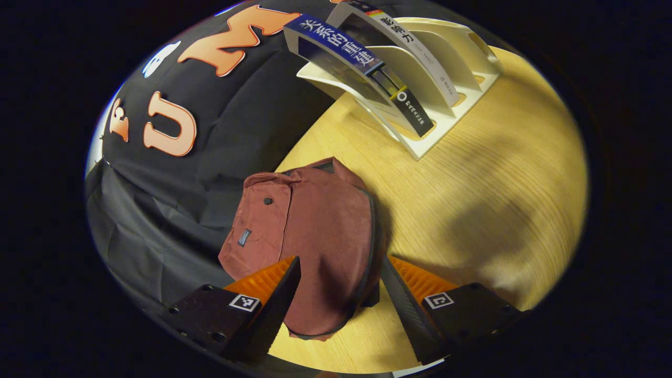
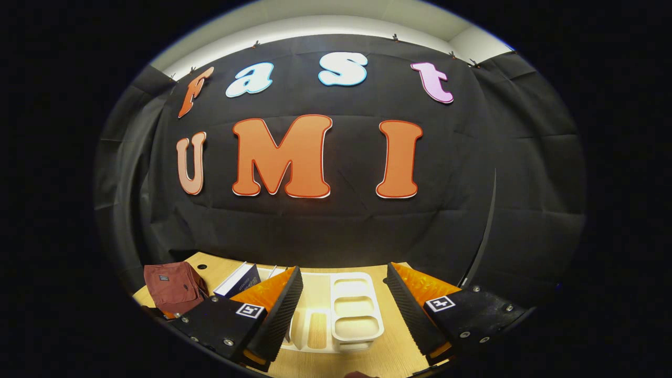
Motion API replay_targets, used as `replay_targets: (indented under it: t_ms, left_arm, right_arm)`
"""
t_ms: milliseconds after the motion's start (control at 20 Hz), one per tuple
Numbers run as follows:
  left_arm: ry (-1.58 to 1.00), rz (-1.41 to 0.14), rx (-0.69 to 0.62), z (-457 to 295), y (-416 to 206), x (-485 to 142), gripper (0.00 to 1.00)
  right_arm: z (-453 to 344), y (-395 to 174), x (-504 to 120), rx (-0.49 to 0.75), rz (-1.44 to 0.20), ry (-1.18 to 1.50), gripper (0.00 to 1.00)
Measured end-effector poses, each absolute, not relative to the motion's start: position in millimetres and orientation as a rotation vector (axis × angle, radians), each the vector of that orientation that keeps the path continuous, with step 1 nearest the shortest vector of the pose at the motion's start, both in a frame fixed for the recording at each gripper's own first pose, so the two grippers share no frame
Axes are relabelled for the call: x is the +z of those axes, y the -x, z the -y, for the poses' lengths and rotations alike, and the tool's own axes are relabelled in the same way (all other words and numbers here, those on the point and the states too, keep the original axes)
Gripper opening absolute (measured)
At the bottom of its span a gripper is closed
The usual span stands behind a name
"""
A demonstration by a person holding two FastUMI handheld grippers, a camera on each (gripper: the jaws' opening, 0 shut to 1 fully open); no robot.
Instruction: Open the schoolbag, grab two books from the bookshelf and put them into the schoolbag.
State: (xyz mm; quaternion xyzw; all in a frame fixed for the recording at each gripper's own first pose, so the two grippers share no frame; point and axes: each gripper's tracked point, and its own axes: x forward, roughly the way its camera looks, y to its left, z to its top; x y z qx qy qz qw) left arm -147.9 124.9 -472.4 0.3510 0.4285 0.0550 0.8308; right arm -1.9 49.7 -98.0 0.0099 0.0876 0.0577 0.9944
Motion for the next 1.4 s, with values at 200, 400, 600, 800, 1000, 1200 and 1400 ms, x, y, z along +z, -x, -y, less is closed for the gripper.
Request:
replay_targets:
  t_ms: [200, 400, 600, 800, 1000, 1200, 1400]
  left_arm:
    - [-0.759, -0.891, 0.167, -136.8, 145.1, -460.5, 0.98]
    - [-0.767, -0.838, 0.211, -146.6, 135.5, -435.3, 0.96]
    - [-0.822, -0.827, 0.264, -163.9, 124.7, -432.4, 0.96]
    - [-0.845, -0.854, 0.295, -171.3, 117.7, -448.6, 0.95]
    - [-0.832, -0.831, 0.282, -174.0, 105.8, -431.3, 0.7]
    - [-0.743, -0.87, 0.238, -181.7, 99.9, -411.1, 0.38]
    - [-0.684, -0.923, 0.168, -186.6, 91.9, -394.7, 0.22]
  right_arm:
    - [-51.2, 3.2, -102.5, 0.12, -0.189, -0.02, 0.95]
    - [-50.0, 2.3, -102.1, 0.121, -0.184, -0.019, 0.95]
    - [-47.9, 2.4, -101.9, 0.126, -0.185, -0.02, 0.95]
    - [-45.7, 3.2, -101.1, 0.131, -0.181, -0.015, 0.95]
    - [-37.1, 6.8, -100.0, 0.128, -0.176, 0.003, 0.95]
    - [-28.3, 3.8, -100.2, 0.121, -0.176, -0.008, 0.95]
    - [-29.1, -0.1, -102.3, 0.151, -0.183, -0.009, 0.95]
